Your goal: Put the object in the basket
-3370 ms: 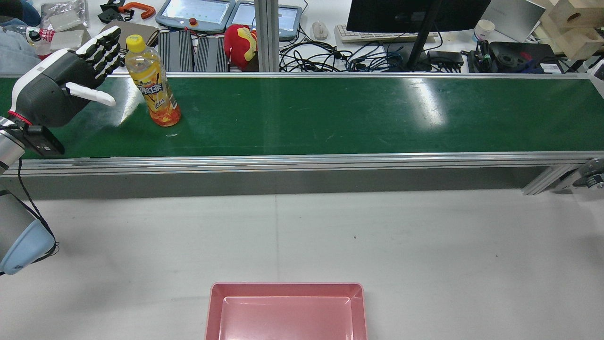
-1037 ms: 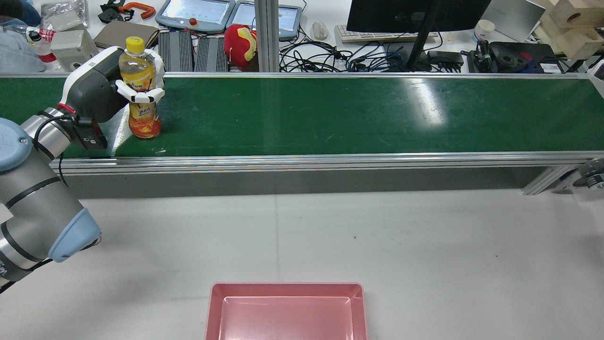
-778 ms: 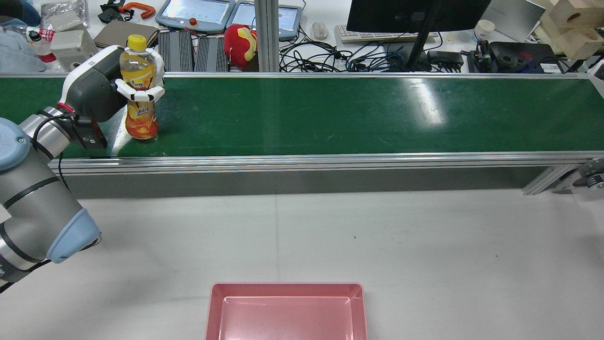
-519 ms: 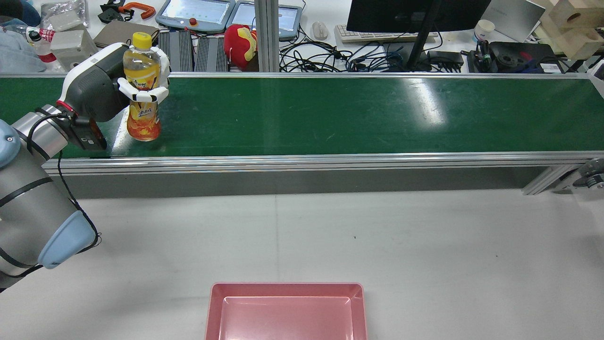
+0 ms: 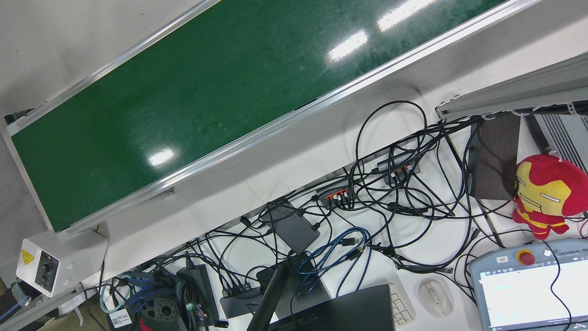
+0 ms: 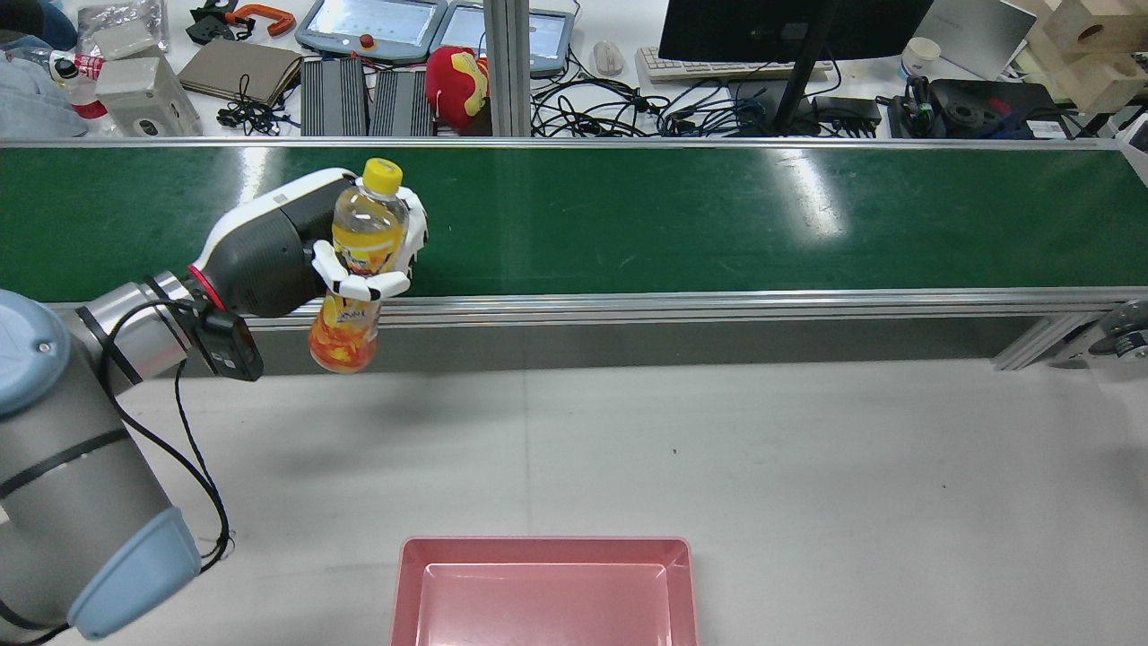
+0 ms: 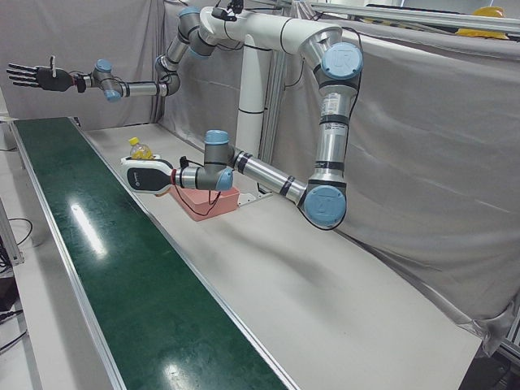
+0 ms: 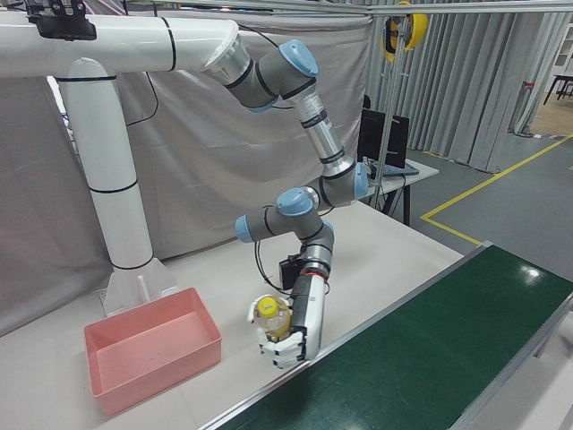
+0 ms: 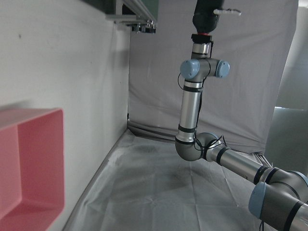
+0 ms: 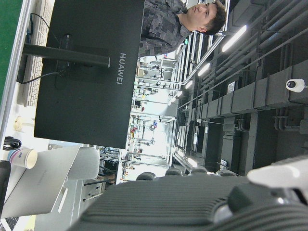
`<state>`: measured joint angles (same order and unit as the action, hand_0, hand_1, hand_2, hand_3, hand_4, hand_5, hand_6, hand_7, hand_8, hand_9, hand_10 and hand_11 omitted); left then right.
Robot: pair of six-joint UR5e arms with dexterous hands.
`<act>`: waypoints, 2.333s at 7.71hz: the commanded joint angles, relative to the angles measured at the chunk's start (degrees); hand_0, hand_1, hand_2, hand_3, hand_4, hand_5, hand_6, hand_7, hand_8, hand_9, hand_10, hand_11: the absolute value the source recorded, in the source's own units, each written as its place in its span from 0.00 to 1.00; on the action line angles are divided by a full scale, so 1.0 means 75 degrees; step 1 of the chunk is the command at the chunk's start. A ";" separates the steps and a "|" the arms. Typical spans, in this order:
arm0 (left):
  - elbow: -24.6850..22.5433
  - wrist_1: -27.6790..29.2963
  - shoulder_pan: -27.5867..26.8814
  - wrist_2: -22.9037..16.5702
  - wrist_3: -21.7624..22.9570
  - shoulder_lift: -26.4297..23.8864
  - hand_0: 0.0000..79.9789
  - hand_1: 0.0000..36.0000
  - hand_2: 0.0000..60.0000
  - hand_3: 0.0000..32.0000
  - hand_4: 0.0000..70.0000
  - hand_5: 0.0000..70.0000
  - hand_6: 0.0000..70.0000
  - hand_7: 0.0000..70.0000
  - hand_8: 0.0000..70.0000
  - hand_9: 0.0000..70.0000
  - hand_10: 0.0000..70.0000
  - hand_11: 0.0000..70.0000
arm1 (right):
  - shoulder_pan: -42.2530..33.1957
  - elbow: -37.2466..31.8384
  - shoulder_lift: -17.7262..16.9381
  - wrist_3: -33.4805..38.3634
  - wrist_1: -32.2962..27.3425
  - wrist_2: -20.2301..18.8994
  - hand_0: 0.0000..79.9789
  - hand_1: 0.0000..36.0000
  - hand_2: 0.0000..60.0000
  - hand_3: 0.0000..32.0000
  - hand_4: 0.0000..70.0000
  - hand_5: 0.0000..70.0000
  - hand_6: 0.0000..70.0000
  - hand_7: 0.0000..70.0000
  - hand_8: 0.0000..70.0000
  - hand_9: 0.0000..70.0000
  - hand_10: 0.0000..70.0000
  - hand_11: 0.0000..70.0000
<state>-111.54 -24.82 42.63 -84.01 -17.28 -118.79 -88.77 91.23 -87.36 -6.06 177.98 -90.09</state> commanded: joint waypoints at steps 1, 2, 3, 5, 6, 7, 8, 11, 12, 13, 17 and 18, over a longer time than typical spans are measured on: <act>-0.0466 -0.0997 -0.2011 -0.0037 -0.0889 -0.0587 0.97 0.96 1.00 0.00 1.00 1.00 1.00 0.97 1.00 1.00 0.94 1.00 | 0.0000 0.0000 0.0000 -0.0001 0.0000 0.0000 0.00 0.00 0.00 0.00 0.00 0.00 0.00 0.00 0.00 0.00 0.00 0.00; -0.0467 -0.1223 -0.2666 -0.0003 -0.1058 -0.0835 1.00 0.99 1.00 0.00 1.00 1.00 1.00 0.97 1.00 1.00 0.93 1.00 | 0.0000 0.0000 0.0000 -0.0001 0.0000 0.0000 0.00 0.00 0.00 0.00 0.00 0.00 0.00 0.00 0.00 0.00 0.00 0.00; -0.0467 -0.1226 -0.3229 0.0079 -0.1141 -0.0930 0.98 0.94 1.00 0.00 1.00 1.00 1.00 0.96 1.00 1.00 0.92 1.00 | 0.0000 0.0000 0.0000 -0.0001 0.0012 0.0000 0.00 0.00 0.00 0.00 0.00 0.00 0.00 0.00 0.00 0.00 0.00 0.00; -0.0456 -0.2587 -0.3970 0.0162 -0.1957 -0.1641 1.00 0.94 1.00 0.00 1.00 1.00 0.99 0.94 1.00 1.00 0.89 1.00 | 0.0012 -0.0012 0.0000 0.0010 0.0000 0.0012 0.00 0.00 0.00 0.00 0.00 0.00 0.00 0.00 0.00 0.00 0.00 0.00; -0.0456 -0.2782 -0.4008 0.0139 -0.1962 -0.1646 1.00 0.73 0.92 0.00 1.00 1.00 0.95 0.88 1.00 1.00 0.84 1.00 | 0.0012 -0.0012 0.0000 0.0011 0.0000 0.0000 0.00 0.00 0.00 0.00 0.00 0.00 0.00 0.00 0.00 0.00 0.00 0.00; -0.0456 -0.2935 -0.4032 0.0115 -0.1962 -0.1611 0.92 0.37 0.02 0.00 1.00 0.98 0.60 0.56 0.76 0.97 0.63 0.90 | 0.0012 -0.0012 0.0000 -0.0001 0.0000 0.0000 0.00 0.00 0.00 0.00 0.00 0.00 0.00 0.00 0.00 0.00 0.00 0.00; -0.0537 -0.3459 -0.4032 0.0080 -0.1962 -0.1623 0.93 0.33 0.00 0.00 0.84 0.59 0.22 0.25 0.34 0.47 0.41 0.62 | 0.0012 -0.0012 0.0000 0.0010 0.0000 0.0000 0.00 0.00 0.00 0.00 0.00 0.00 0.00 0.00 0.00 0.00 0.00 0.00; -0.0584 -0.3315 -0.4043 0.0068 -0.1962 -0.1087 0.95 0.45 0.00 0.00 0.23 0.53 0.00 0.07 0.02 0.04 0.14 0.24 | 0.0000 -0.0012 0.0000 -0.0001 0.0000 0.0000 0.00 0.00 0.00 0.00 0.00 0.00 0.00 0.00 0.00 0.00 0.00 0.00; -0.0584 -0.3068 -0.4044 0.0068 -0.1962 -0.0979 0.83 0.41 0.00 0.00 0.13 0.36 0.00 0.05 0.00 0.00 0.09 0.17 | 0.0000 -0.0012 0.0000 -0.0001 0.0000 0.0012 0.00 0.00 0.00 0.00 0.00 0.00 0.00 0.00 0.00 0.00 0.00 0.00; -0.0677 -0.2868 -0.3997 0.0057 -0.1927 -0.0978 0.80 0.39 0.00 0.01 0.06 0.22 0.00 0.03 0.00 0.00 0.05 0.11 | 0.0012 -0.0012 0.0000 0.0010 0.0000 0.0012 0.00 0.00 0.00 0.00 0.00 0.00 0.00 0.00 0.00 0.00 0.00 0.00; -0.1941 -0.3381 -0.3635 0.0056 -0.1892 -0.0932 0.77 0.35 0.00 0.12 0.00 0.14 0.00 0.03 0.00 0.00 0.02 0.07 | 0.0012 -0.0012 0.0000 -0.0001 0.0000 0.0000 0.00 0.00 0.00 0.00 0.00 0.00 0.00 0.00 0.00 0.00 0.00 0.00; -0.2048 -0.3382 -0.3413 0.0056 -0.1880 -0.0908 0.75 0.33 0.00 0.11 0.00 0.16 0.00 0.03 0.00 0.00 0.03 0.07 | 0.0000 -0.0012 0.0000 -0.0001 0.0000 0.0000 0.00 0.00 0.00 0.00 0.00 0.00 0.00 0.00 0.00 0.00 0.00 0.00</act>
<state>-123.92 -49.26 14.37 -83.58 -31.48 -125.95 -88.69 91.14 -87.36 -6.06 177.98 -90.08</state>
